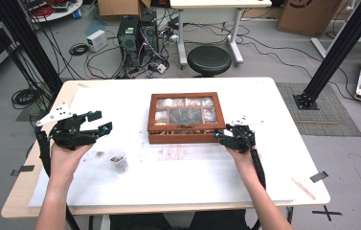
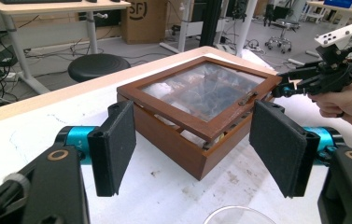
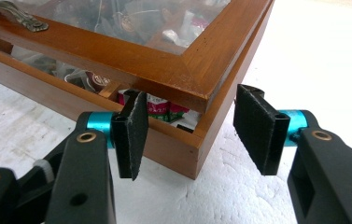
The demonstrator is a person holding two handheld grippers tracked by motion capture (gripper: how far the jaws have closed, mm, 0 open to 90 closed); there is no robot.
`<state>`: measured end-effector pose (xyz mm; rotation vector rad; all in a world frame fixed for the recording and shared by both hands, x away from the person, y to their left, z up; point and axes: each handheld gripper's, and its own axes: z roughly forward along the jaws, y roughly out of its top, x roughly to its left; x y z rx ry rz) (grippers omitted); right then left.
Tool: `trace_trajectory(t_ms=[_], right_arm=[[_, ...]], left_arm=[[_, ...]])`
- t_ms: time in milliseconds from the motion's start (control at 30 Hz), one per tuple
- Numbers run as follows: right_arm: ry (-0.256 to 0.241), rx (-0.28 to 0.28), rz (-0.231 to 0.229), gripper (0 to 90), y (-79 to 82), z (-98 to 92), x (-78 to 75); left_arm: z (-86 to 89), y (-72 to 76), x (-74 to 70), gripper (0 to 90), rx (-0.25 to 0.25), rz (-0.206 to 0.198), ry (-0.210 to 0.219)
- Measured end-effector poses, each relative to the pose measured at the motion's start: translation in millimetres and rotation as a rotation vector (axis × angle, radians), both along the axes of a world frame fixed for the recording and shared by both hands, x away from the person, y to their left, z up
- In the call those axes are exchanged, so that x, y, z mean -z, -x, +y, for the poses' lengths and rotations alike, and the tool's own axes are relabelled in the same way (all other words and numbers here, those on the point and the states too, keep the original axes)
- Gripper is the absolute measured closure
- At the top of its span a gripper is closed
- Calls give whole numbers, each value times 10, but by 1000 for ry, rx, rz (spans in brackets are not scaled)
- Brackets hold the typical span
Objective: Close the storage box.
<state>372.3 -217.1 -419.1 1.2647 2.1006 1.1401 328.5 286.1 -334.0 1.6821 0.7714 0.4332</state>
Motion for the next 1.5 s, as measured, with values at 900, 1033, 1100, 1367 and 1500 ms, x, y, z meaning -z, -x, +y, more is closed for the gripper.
trace_trajectory(t_ms=[900,1033,1100,1367,1500], right_arm=[[24,-21,39,461,20,-4,59],[24,-24,47,461,17,-10,64],[22,-26,47,460,14,-14,66],[56,-41,47,461,26,9,69],[44,-43,34,454,58,8,43]], left_arm=[[-5,-61,49,316,8,22,-11],[0,-63,50,316,9,23,-10],[3,-66,53,316,9,24,-8],[22,-84,61,316,8,28,-8],[7,-102,67,316,9,30,-9]])
